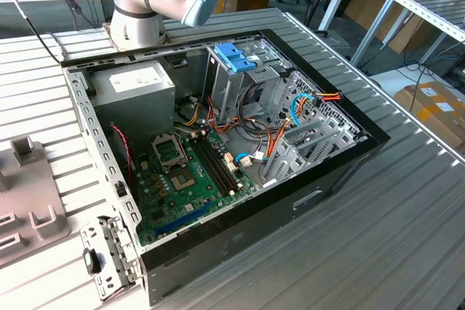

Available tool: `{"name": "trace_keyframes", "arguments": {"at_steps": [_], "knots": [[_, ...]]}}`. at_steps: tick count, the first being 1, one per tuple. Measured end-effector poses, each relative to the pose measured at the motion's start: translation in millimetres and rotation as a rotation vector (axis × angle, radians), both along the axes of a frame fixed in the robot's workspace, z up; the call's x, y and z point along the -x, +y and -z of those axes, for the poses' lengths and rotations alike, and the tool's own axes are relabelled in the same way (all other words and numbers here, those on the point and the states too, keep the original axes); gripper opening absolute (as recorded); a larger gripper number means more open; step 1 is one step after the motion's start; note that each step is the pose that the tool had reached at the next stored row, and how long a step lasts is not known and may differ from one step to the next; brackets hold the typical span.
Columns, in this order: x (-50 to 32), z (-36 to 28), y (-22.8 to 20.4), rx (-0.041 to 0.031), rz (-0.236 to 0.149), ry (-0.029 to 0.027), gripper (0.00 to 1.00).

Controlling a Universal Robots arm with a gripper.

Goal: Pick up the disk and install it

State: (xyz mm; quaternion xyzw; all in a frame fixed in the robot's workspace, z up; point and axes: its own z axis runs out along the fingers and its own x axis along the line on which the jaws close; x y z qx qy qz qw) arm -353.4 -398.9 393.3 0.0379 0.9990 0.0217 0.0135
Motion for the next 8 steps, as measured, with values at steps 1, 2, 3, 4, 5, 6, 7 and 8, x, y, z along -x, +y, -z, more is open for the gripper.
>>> {"name": "trace_keyframes", "arguments": {"at_steps": [1, 2, 3, 4, 5, 6, 7, 8], "knots": [[0.5, 0.0, 0.0, 0.0000, 0.000, 0.0000, 0.11], [1.1, 0.0, 0.0, 0.0000, 0.000, 0.0000, 0.11], [1.6, 0.0, 0.0, 0.0000, 0.000, 0.0000, 0.11], [2.1, 0.0, 0.0, 0.0000, 0.000, 0.0000, 0.11], [2.6, 0.0, 0.0, 0.0000, 0.000, 0.0000, 0.11], [3.6, 0.0, 0.0, 0.0000, 0.000, -0.0001, 0.11], [4.1, 0.0, 0.0, 0.0000, 0.000, 0.0000, 0.11], [4.6, 0.0, 0.0, 0.0000, 0.000, 0.0000, 0.11]]}}
